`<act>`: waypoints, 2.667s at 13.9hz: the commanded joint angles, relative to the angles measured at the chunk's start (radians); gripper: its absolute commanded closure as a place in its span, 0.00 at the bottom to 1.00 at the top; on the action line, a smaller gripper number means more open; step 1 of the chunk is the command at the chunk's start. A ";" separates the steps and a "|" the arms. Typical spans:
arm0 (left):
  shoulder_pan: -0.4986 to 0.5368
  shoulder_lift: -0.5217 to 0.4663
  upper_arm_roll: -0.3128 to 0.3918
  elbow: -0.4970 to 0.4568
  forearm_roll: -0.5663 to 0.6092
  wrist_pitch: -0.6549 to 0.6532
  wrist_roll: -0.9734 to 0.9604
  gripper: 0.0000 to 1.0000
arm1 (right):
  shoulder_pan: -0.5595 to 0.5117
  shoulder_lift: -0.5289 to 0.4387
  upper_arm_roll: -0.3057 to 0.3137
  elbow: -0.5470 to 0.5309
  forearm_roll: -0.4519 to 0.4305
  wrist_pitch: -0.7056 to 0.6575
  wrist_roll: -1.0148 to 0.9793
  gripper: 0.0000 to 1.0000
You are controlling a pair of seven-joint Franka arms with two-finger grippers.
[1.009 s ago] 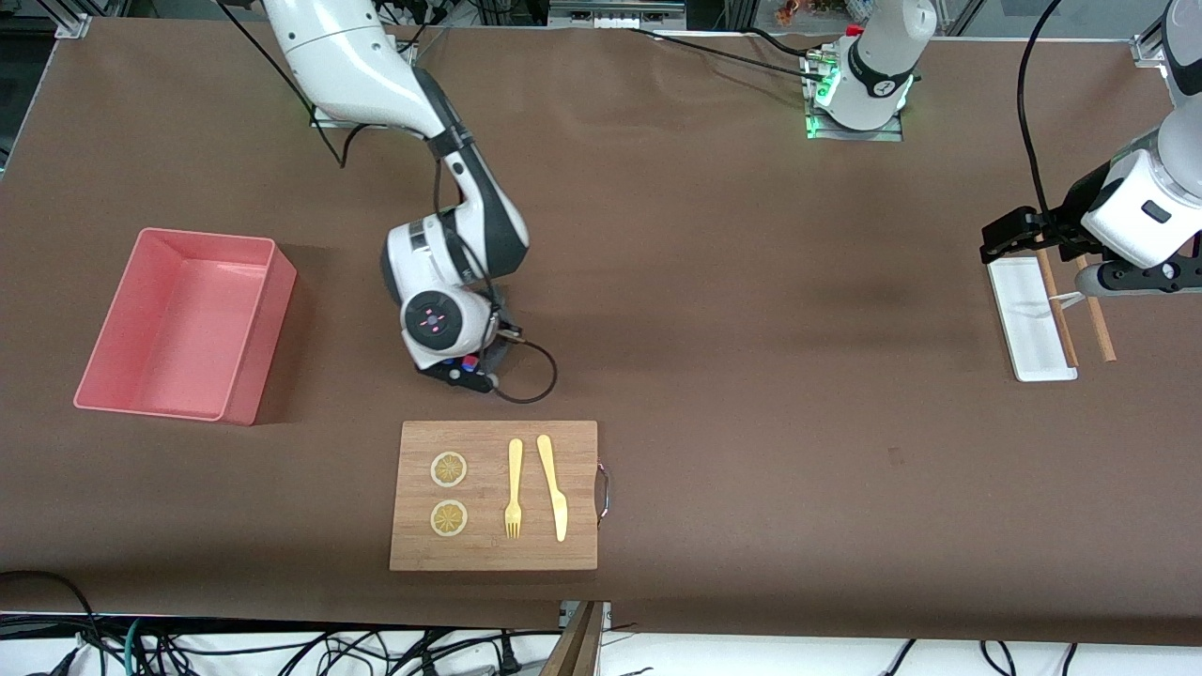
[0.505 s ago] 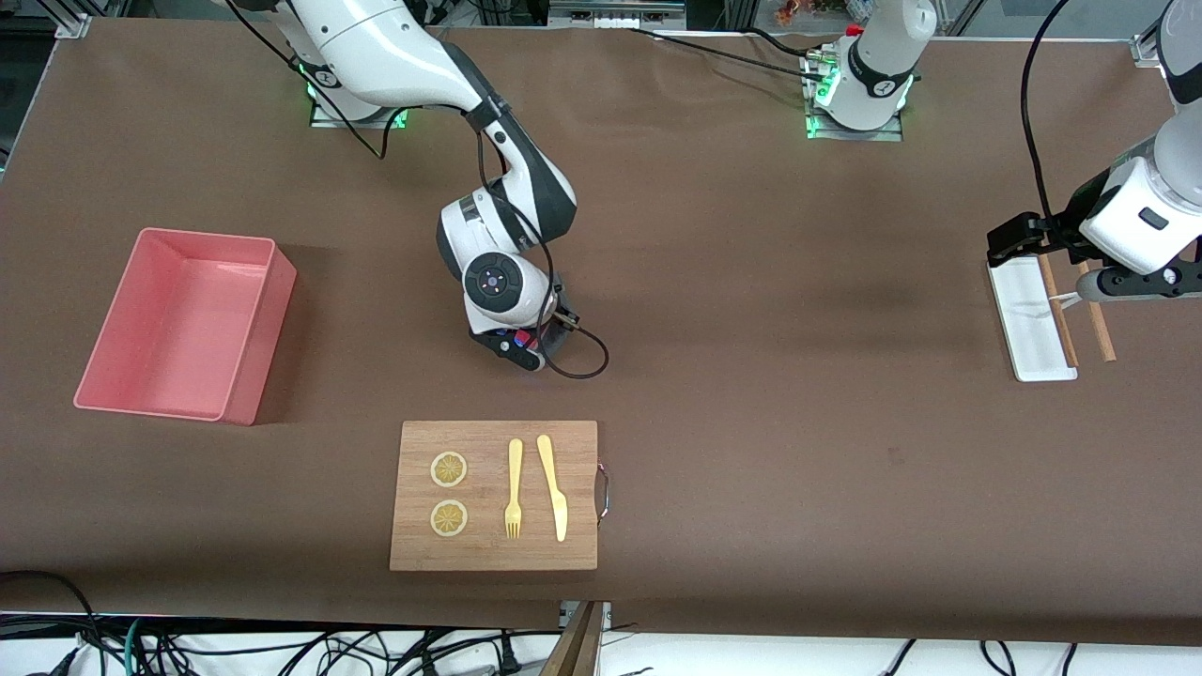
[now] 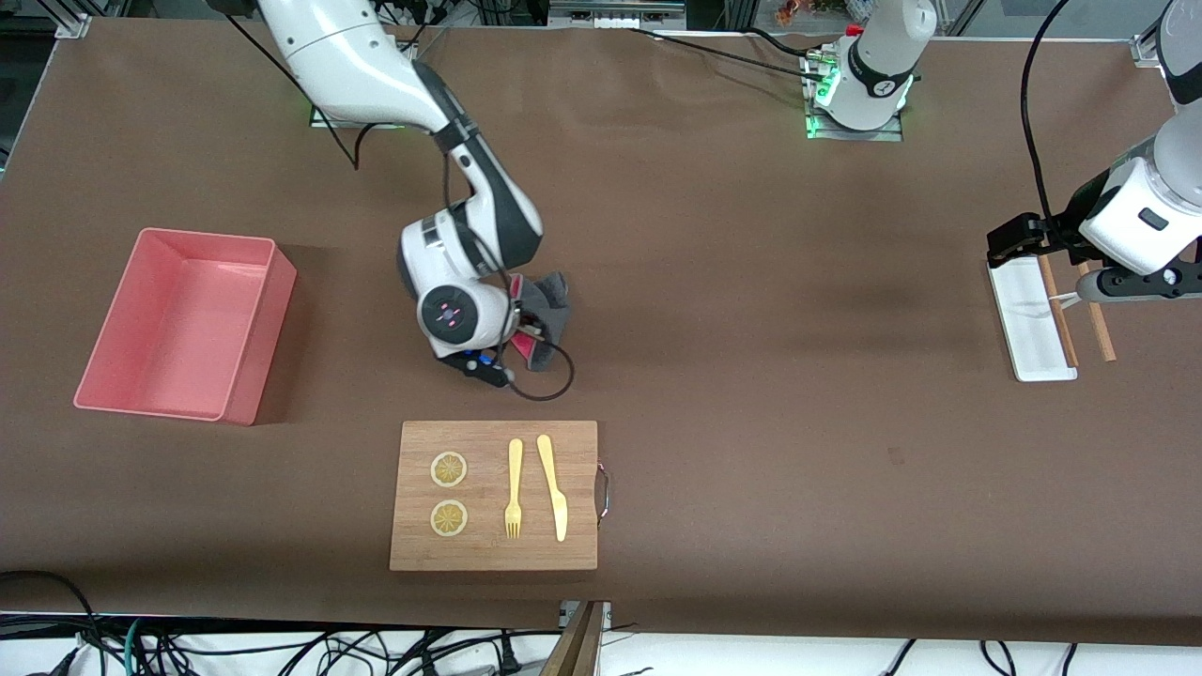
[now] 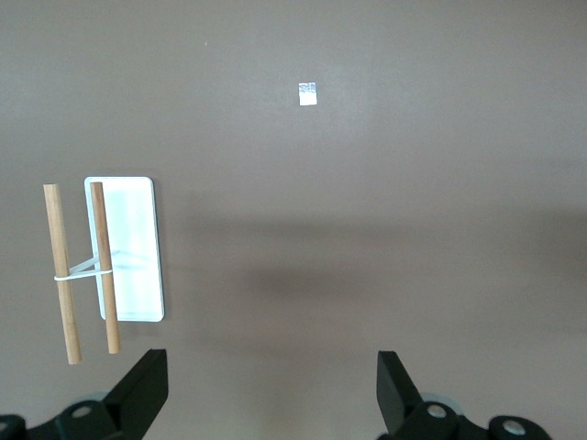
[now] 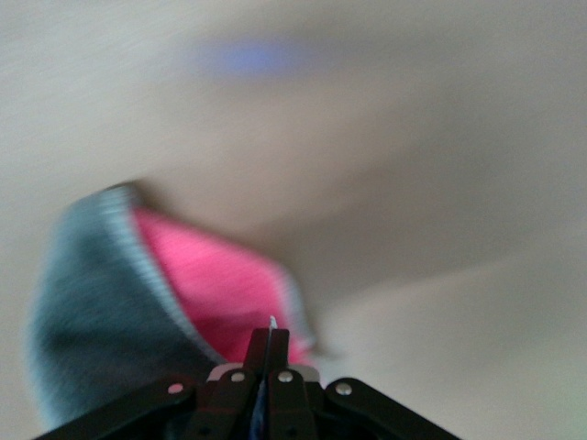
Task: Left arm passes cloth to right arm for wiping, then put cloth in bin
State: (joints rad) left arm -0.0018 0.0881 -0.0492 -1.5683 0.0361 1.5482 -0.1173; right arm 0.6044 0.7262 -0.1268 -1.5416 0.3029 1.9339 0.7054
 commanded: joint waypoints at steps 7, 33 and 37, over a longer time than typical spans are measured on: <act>-0.001 0.015 -0.001 0.045 0.015 -0.019 -0.015 0.00 | -0.040 -0.039 -0.309 -0.042 -0.027 -0.182 -0.674 1.00; -0.006 0.015 -0.003 0.047 0.016 -0.020 -0.016 0.00 | -0.265 -0.111 -0.654 0.138 -0.200 -0.517 -1.411 1.00; -0.006 0.016 -0.003 0.047 0.016 -0.020 -0.016 0.00 | -0.265 -0.061 -0.643 0.057 -0.119 -0.408 -1.403 1.00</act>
State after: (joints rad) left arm -0.0027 0.0901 -0.0512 -1.5523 0.0361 1.5481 -0.1276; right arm 0.3337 0.6608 -0.7686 -1.4420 0.1460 1.4868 -0.7000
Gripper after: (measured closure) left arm 0.000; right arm 0.982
